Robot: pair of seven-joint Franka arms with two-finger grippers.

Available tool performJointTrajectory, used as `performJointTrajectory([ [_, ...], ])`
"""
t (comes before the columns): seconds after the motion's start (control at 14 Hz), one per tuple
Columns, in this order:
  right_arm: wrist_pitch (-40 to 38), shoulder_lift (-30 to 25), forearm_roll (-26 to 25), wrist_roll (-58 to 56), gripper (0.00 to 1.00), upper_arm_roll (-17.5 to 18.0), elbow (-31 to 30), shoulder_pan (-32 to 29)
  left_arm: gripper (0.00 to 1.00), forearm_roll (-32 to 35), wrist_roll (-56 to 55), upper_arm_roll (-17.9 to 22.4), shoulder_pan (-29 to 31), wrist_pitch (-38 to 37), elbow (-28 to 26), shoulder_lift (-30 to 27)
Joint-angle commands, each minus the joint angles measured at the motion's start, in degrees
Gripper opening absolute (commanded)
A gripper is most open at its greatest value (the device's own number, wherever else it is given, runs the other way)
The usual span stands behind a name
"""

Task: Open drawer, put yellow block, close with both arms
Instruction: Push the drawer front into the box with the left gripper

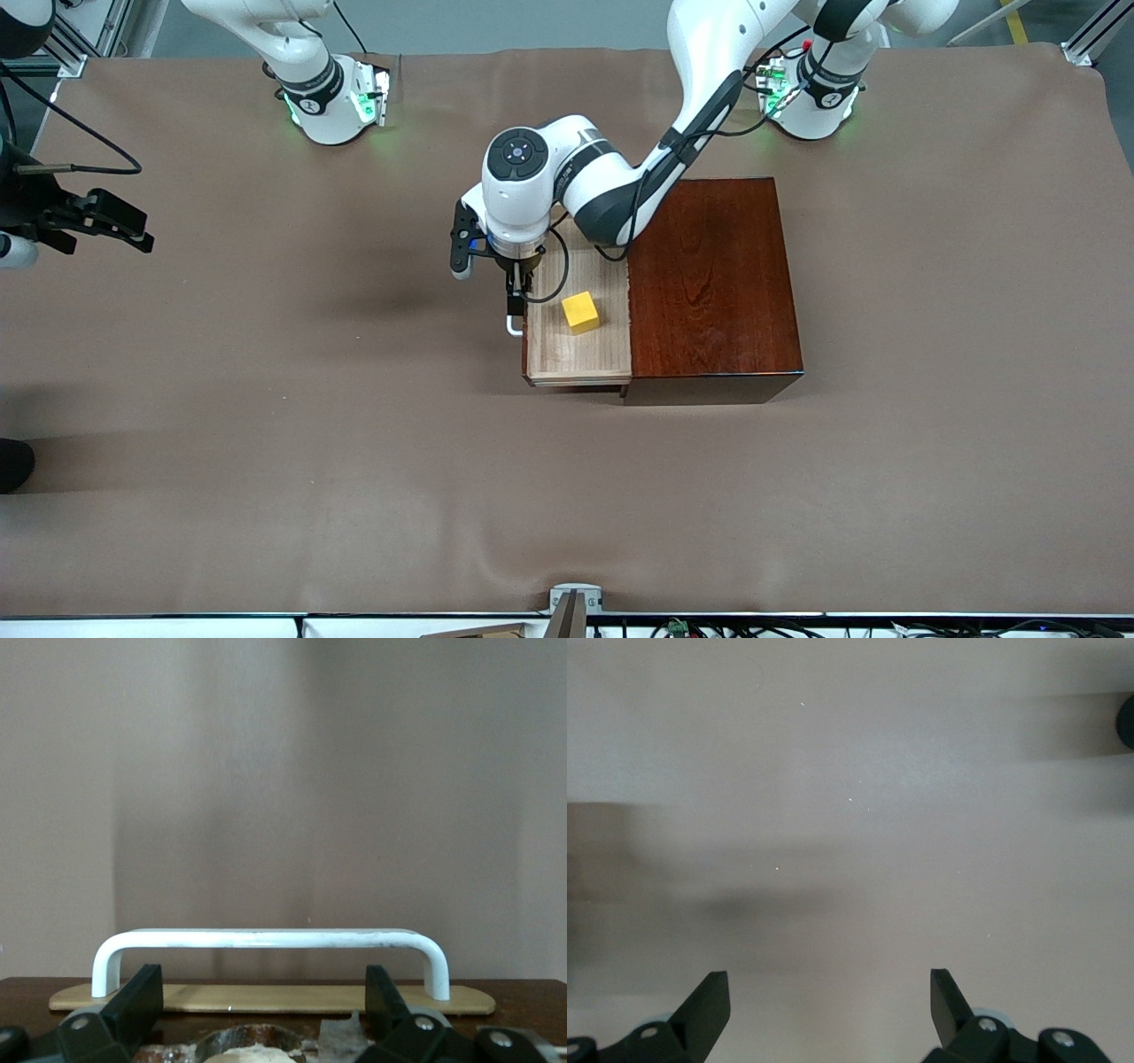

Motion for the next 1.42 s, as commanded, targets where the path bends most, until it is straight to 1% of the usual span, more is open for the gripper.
performJointTrajectory([
  [0.0,-0.8,0.1,0.3,0.6,1.0,0.5,0.8,-0.4,1.0,1.5,0.3,3.3,-0.6,-8.1,0.1,-1.3],
  [0.57,-0.8,0.2,0.3,0.6,1.0,0.5,0.8,-0.4,1.0,8.0,0.4,5.2,-0.5,-20.5,0.1,-3.7],
  [0.85,-0.7,0.3,0.3,0.6,1.0,0.5,0.8,-0.4,1.0,12.2,0.4,5.0,-0.7,-22.7,-0.4,-3.8],
  [1.21,-0.7,0.3,0.3,0.6,1.0,0.5,0.8,-0.3,1.0,12.9,0.1,5.1,0.0,-27.3,-1.0,-3.4],
  [1.35,-0.7,0.3,0.3,0.6,1.0,0.6,0.8,-0.3,1.0,13.2,0.1,5.8,0.1,-30.6,-1.0,-3.5],
])
